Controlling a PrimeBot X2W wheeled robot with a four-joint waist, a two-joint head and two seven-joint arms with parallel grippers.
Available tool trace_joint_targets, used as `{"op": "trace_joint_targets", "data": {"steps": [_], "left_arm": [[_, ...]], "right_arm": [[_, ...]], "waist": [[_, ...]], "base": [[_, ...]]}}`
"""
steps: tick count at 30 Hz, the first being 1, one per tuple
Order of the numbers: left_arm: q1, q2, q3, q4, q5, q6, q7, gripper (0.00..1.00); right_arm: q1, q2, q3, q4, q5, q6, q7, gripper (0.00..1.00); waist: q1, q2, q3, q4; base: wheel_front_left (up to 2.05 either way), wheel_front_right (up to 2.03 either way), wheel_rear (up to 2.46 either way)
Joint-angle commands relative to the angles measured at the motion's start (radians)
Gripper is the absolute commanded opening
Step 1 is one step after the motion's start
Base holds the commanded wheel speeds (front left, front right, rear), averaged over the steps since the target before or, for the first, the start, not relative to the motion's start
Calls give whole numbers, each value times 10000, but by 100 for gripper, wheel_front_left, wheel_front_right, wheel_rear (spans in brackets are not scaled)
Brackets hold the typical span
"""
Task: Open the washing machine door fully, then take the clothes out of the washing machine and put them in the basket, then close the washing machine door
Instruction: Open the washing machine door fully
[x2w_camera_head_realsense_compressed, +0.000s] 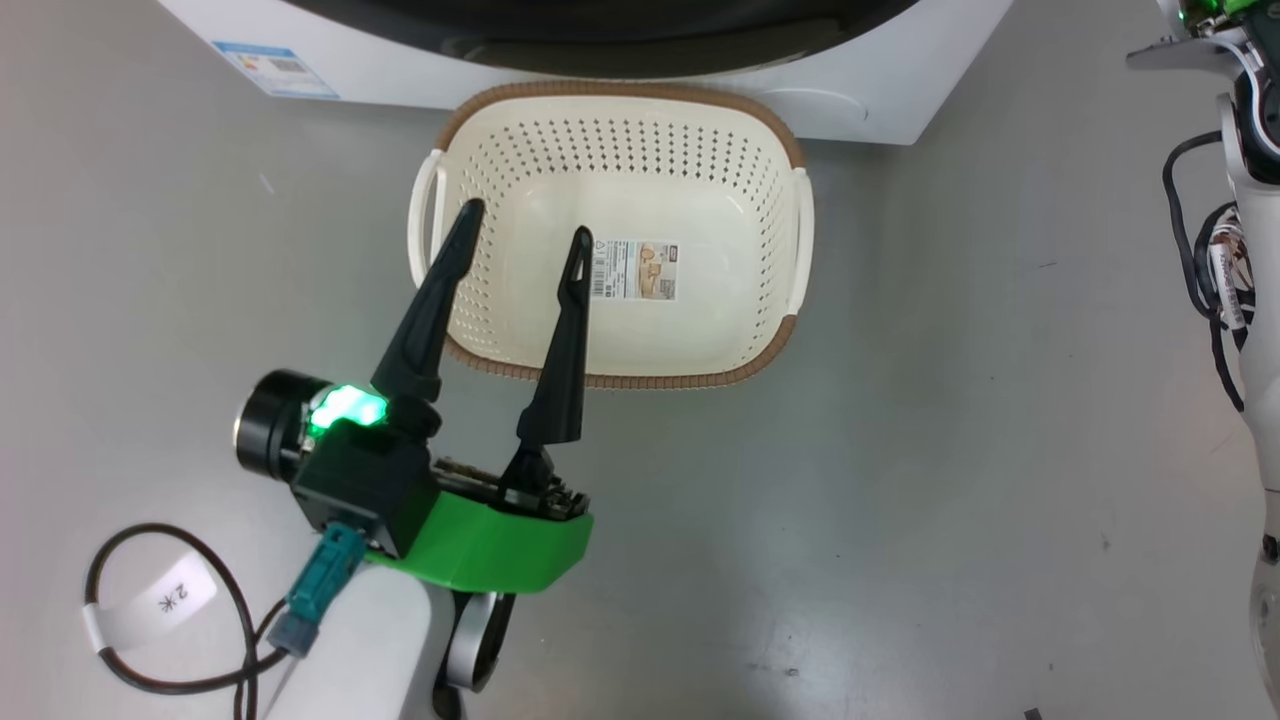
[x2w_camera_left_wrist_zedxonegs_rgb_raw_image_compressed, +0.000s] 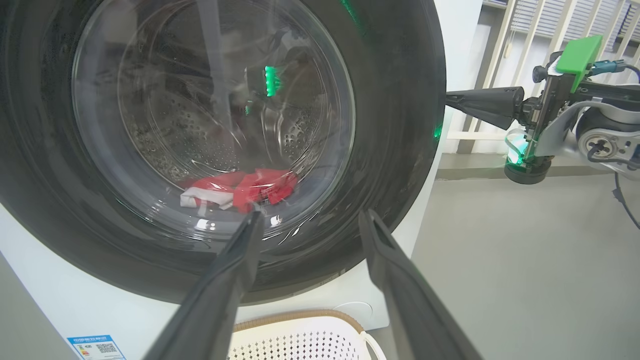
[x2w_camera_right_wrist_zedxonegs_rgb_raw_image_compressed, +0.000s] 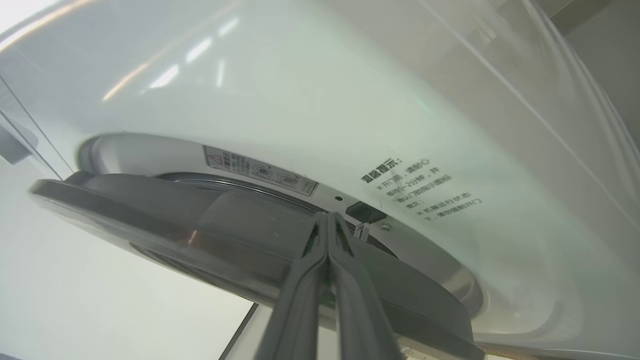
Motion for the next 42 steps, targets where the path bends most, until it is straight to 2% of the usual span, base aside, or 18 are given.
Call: {"op": "trace_joint_targets", "data": {"steps": [1,22,42], "left_arm": [[-159,177,225,-316,59,101,-78,100],[-117,177,126,-104,-95,189,-78,100],[-76,177,189,104,-23,59,-78,100]], "right_arm": [[-285,116,151,-194,54,-7,51,0],[-1037,-43,669,877,51,-7,350,0],[-879,62,1034,1204,733,-7,1383,0]], "waist": [[0,0,86,74],[0,0,79,505],[0,0,-232,395]], "base": [[0,0,0],[0,0,0],[0,0,0]]}}
